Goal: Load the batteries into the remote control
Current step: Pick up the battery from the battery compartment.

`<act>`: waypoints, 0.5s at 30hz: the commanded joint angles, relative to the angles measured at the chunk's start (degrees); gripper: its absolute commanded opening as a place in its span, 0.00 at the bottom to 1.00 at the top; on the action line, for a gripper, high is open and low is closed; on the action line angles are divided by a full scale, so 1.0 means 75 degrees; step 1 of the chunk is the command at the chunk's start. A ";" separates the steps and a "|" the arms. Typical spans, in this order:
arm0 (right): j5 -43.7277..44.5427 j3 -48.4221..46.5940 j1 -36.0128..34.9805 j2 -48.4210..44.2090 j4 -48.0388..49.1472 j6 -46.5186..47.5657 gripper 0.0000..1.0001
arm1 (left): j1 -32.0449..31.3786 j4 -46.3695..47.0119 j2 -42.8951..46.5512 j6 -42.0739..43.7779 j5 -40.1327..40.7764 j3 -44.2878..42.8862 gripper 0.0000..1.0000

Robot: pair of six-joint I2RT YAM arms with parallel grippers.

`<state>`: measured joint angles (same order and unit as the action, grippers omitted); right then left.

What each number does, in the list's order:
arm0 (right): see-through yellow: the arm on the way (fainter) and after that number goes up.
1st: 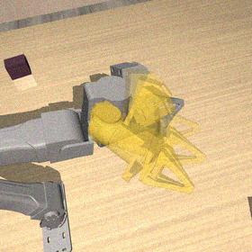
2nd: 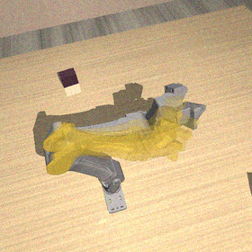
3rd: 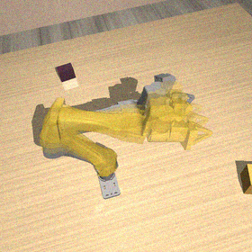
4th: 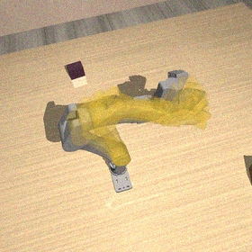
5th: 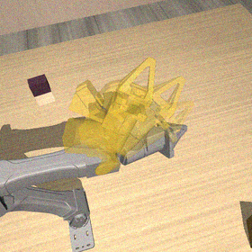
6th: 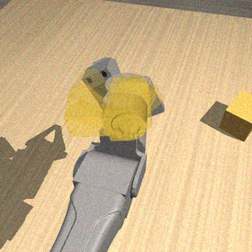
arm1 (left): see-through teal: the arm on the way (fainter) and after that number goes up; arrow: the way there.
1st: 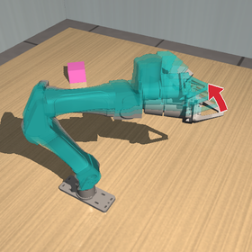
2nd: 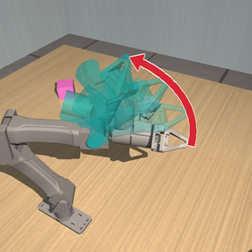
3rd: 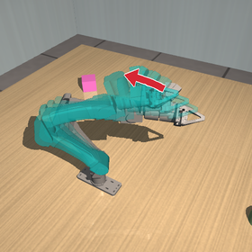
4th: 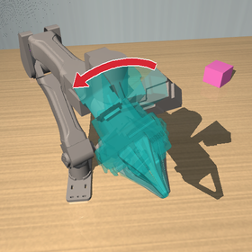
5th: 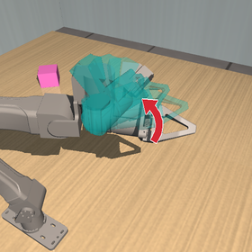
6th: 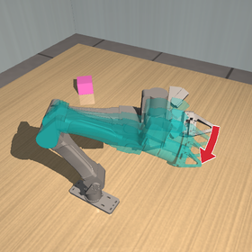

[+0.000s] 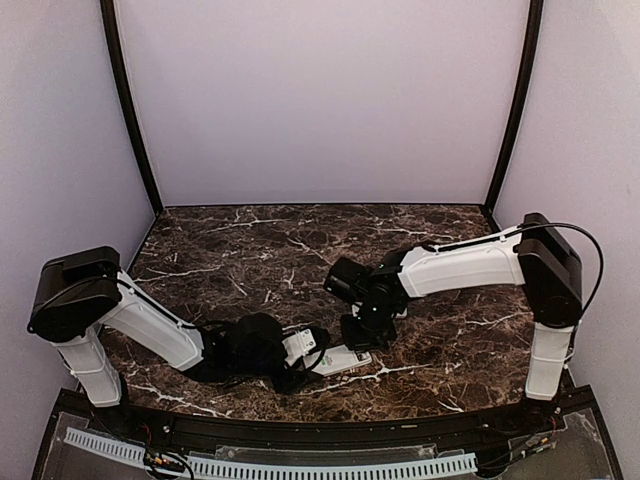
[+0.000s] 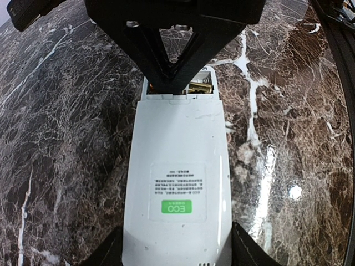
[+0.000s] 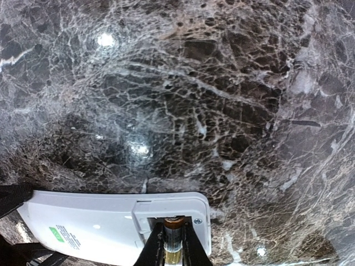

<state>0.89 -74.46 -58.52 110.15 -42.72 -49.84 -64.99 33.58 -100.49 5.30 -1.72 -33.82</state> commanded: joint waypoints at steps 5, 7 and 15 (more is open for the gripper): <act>0.0723 -0.0181 -0.0032 0.0772 -0.0863 0.0181 0.09 | -0.0124 -0.0825 -0.0067 0.0108 -0.0004 0.0033 0.07; 0.0711 -0.0219 -0.0042 0.0791 -0.0893 0.0233 0.04 | -0.0134 -0.0829 -0.0075 0.0113 -0.0014 0.0027 0.07; 0.0740 -0.0389 -0.0052 0.0271 -0.0855 0.0670 0.00 | -0.0135 -0.0875 -0.0078 0.0119 0.0028 0.0010 0.07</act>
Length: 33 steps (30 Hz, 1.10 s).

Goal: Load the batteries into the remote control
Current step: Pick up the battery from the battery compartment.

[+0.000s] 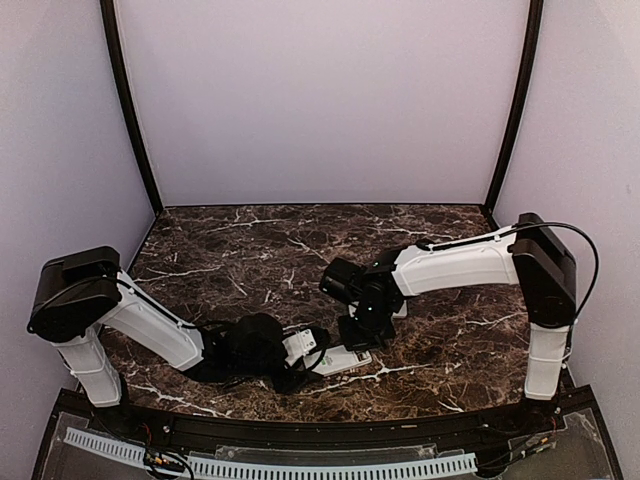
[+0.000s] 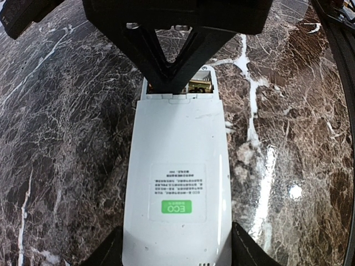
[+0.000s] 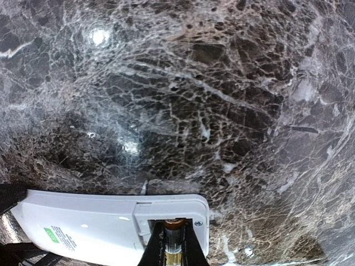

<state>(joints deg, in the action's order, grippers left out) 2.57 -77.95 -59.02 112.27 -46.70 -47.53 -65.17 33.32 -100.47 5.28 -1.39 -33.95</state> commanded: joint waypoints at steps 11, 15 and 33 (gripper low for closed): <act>0.0432 0.0639 0.0122 -0.0977 0.1025 0.1865 0.00 | -0.0112 -0.1055 -0.0116 0.0219 0.0093 -0.0064 0.01; 0.0417 0.1164 0.0125 -0.1292 0.2004 0.2286 0.00 | -0.0112 -0.1067 -0.0128 0.0220 0.0103 -0.0072 0.01; 0.0566 0.3491 -0.0019 -0.2325 0.5079 0.2774 0.00 | -0.0112 -0.1143 -0.0128 0.0175 0.0404 -0.0113 0.00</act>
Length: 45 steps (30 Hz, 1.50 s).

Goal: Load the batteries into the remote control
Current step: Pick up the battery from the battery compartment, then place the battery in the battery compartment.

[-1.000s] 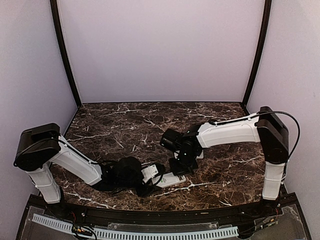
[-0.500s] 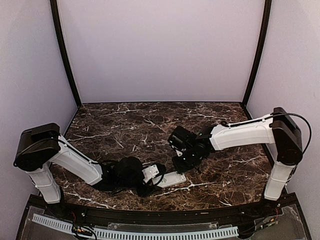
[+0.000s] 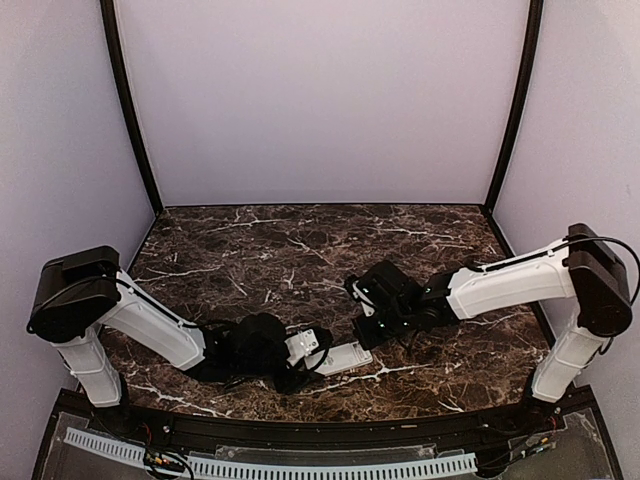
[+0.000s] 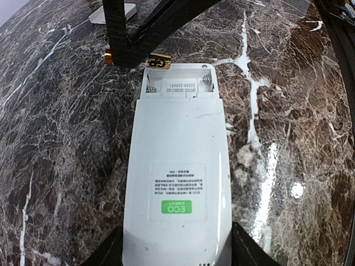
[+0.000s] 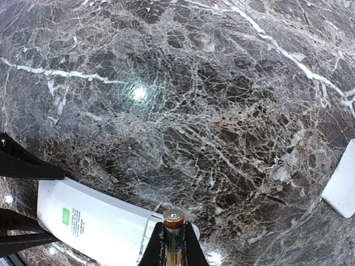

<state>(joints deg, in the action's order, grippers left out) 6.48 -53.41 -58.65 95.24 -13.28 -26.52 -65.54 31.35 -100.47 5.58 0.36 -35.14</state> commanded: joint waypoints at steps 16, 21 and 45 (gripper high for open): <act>0.0127 0.0775 -0.0199 0.0231 0.0834 -0.0331 0.00 | -0.0062 -0.0951 -0.0096 0.0111 0.0347 0.0032 0.00; 0.0332 0.0981 -0.0251 0.0051 0.0688 -0.0428 0.00 | -0.0062 -0.0969 -0.0070 0.0087 0.0407 0.0043 0.00; 0.0980 0.0976 -0.0421 0.0161 -0.0901 -0.0347 0.00 | -0.0062 -0.1036 -0.0058 0.0100 0.0573 0.0044 0.00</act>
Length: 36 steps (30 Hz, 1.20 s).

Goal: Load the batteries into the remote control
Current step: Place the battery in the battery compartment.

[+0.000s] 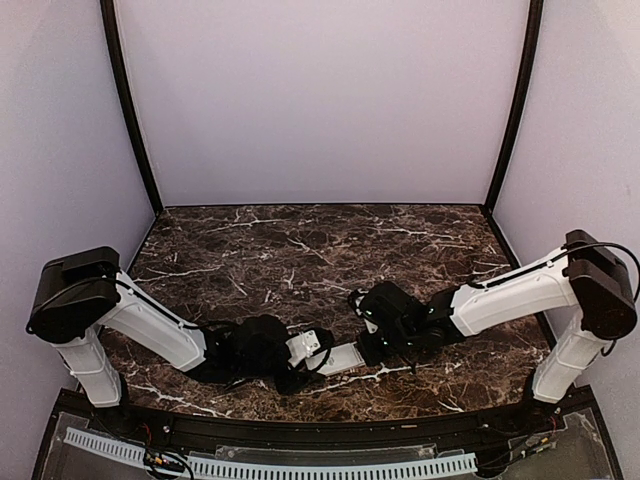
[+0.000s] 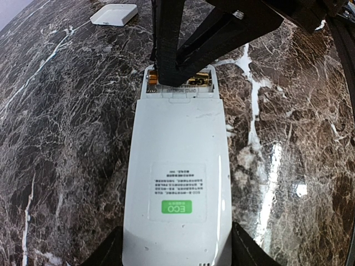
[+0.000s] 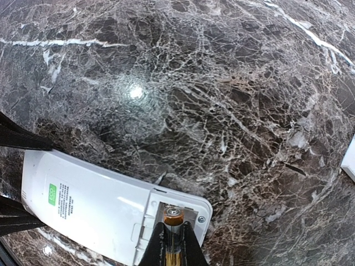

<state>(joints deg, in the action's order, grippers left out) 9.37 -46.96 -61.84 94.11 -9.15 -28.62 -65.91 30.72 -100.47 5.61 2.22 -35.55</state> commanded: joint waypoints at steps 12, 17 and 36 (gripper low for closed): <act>0.1480 -0.0565 -0.0180 0.1031 -0.3102 -0.1193 0.00 | -0.0013 -0.0989 -0.0027 0.0125 0.0430 0.0099 0.00; 0.1440 -0.0673 -0.0192 0.1168 -0.3490 -0.1616 0.05 | -0.0013 -0.1004 -0.0011 0.0143 0.0543 0.0099 0.00; 0.2266 -0.1833 -0.0516 0.1732 -0.5537 -0.2288 0.13 | -0.0013 -0.1037 -0.0022 0.0184 0.0561 0.0088 0.00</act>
<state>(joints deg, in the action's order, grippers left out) 19.81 -62.92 -66.46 103.94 -31.29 -43.94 -66.17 30.52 -100.44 5.89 3.03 -35.68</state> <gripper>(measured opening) 0.127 0.574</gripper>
